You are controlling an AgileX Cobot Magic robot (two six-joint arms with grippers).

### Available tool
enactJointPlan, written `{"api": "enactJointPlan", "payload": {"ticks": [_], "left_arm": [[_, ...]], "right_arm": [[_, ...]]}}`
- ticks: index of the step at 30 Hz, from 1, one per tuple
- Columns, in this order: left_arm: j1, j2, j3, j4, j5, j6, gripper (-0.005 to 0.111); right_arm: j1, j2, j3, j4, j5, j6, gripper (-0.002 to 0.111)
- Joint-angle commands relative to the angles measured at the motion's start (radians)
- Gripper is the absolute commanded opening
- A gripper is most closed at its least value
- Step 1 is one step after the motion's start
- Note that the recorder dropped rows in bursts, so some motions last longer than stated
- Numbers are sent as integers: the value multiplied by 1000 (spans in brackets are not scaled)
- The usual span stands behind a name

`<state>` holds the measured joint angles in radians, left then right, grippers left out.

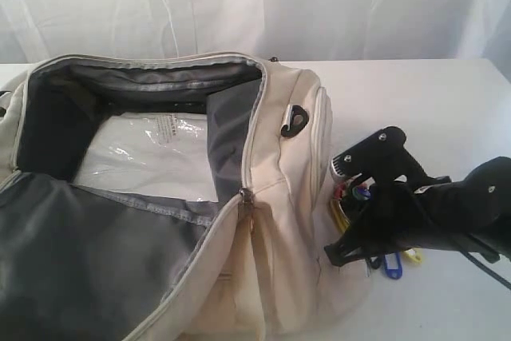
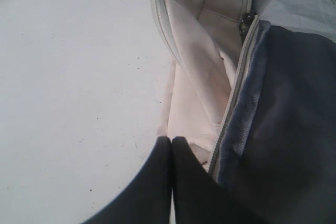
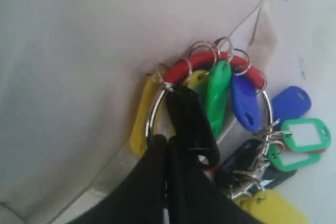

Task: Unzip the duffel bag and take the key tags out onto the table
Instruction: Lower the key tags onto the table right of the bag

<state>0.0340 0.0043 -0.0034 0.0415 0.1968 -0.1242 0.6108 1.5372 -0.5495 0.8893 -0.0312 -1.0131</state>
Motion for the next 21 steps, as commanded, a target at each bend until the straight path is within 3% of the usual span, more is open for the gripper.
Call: {"api": "enactJointPlan", "payload": {"ticks": [1,14,21], "left_arm": [[3,-4,3,-7,-4,-7,0],[3,-4,3,-7,-4,-7,0],[3,-4,3,-7,-4,-7,0]], "right_arm": [[-4,39,2,-3,-55,-10,0],[-4,105,2,17,-264,-10,0],[-4,162,2,17,-285,-15,0]]}}
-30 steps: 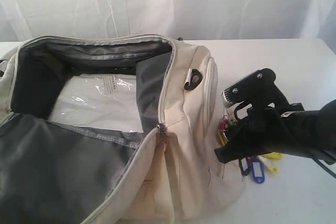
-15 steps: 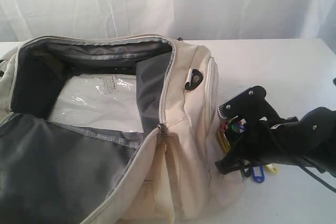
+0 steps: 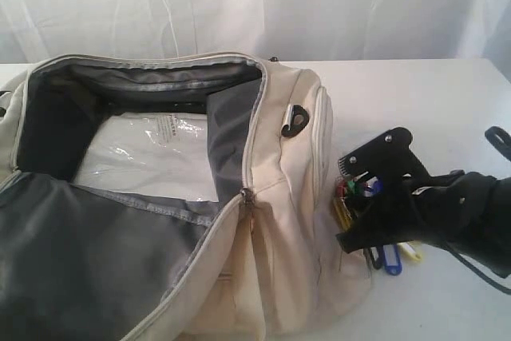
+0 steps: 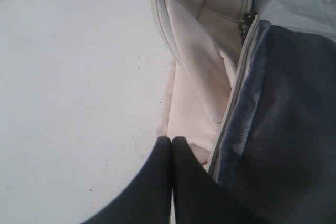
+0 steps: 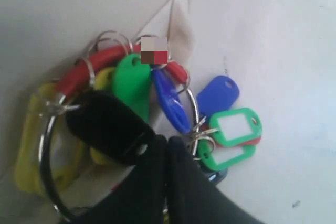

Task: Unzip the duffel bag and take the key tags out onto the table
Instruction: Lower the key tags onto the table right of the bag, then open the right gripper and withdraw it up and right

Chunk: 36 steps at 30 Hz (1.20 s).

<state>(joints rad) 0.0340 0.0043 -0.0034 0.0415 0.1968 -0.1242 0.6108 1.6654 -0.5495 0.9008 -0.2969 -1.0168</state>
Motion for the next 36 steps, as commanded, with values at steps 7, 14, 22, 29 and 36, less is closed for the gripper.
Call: {"api": "enactJointPlan", "payload": {"ticks": [7,14,22,29,36], "left_arm": [[3,-4,3,-7,-4,-7,0],[3,-4,3,-7,-4,-7,0],[3,-4,3,-7,-4,-7,0],[3,-4,3,-7,-4,-7,0],[3,-4,3,-7,-4,-7,0]], "right_arm": [[-12,104,2,52,-100,-11,0],[-14,172,2,100,-119,-18,0],[-50,180,4,376,-176,-288,0],[-54,147,4,449,-169,-367,0],[-54,9,4,251,-74,-213,0]]}}
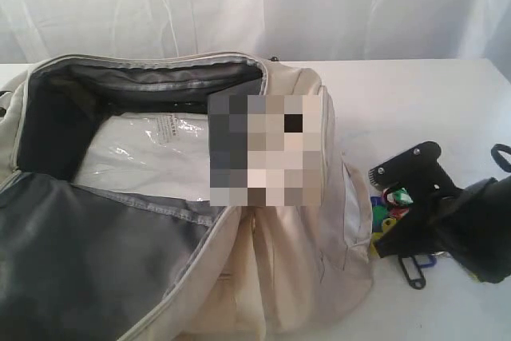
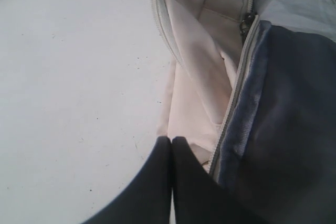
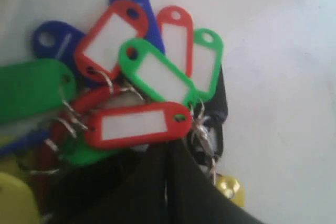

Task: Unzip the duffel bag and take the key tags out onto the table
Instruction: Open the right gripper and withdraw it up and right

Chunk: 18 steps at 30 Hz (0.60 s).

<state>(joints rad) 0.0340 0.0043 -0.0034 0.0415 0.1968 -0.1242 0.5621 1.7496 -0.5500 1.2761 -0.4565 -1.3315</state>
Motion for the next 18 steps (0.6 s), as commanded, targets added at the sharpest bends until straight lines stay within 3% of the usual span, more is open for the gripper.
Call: {"api": "enactJointPlan", "payload": {"ticks": [1,11,18], "left_arm": [[3,-4,3,-7,-4,-7,0],[3,-4,3,-7,-4,-7,0],[3,-4,3,-7,-4,-7,0]], "right_arm": [[-5,-96,5,-157,102,136,0],[-5,-319,5,-160,63,167,0],[-5,-630,5,-168,135,165,0]]}}
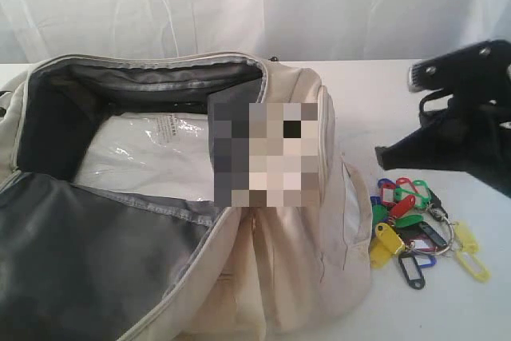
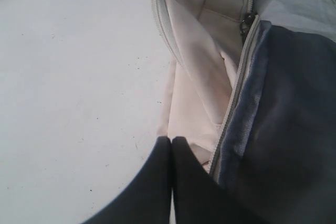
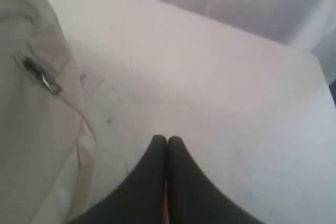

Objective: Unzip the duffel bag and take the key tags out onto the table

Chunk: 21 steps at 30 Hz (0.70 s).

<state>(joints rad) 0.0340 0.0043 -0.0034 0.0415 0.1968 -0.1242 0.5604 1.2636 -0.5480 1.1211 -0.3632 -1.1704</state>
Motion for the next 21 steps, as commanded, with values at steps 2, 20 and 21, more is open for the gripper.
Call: {"api": "enactJointPlan", "payload": {"ticks": [2,20,21], "left_arm": [[3,-4,3,-7,-4,-7,0],[3,-4,3,-7,-4,-7,0],[3,-4,3,-7,-4,-7,0]], "right_arm": [[-4,-285,3,-16,92,-13,0],[-4,-713,3,-68,803,-36,0],[-4,-715,3,-85,830,-36,0]]}}
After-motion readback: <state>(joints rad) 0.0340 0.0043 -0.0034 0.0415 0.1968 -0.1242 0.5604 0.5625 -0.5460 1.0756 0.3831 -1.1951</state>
